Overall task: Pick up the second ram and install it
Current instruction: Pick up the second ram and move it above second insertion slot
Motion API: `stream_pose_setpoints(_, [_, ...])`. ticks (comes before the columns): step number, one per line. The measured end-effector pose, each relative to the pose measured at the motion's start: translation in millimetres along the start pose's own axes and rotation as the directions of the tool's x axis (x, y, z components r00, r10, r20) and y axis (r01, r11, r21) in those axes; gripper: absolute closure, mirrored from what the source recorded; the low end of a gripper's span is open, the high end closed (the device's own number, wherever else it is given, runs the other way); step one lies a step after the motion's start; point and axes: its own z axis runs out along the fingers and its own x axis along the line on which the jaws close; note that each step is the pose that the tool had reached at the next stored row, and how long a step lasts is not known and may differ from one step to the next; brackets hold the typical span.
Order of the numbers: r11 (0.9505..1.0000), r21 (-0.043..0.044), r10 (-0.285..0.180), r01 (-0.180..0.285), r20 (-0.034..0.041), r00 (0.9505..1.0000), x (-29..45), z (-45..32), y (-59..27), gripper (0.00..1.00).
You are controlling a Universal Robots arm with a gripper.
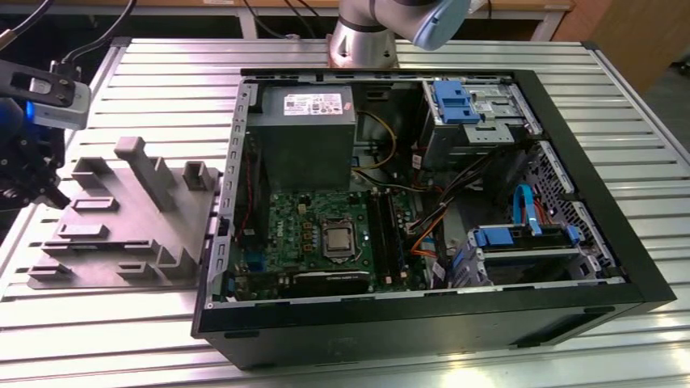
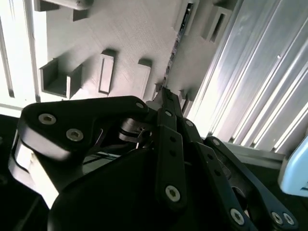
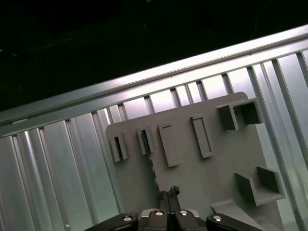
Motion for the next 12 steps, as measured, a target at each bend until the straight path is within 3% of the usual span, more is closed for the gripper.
stream_pose_setpoints(6, [0.9949, -0.0026, -0.101, 0.100, -0.0044, 0.9949, 0.1, 1.0, 0.0, 0.90])
stream_pose_setpoints(12, [0.9934, -0.0028, -0.115, 0.115, -0.0048, 0.9934, 0.0, 1.4, -0.1, 0.90])
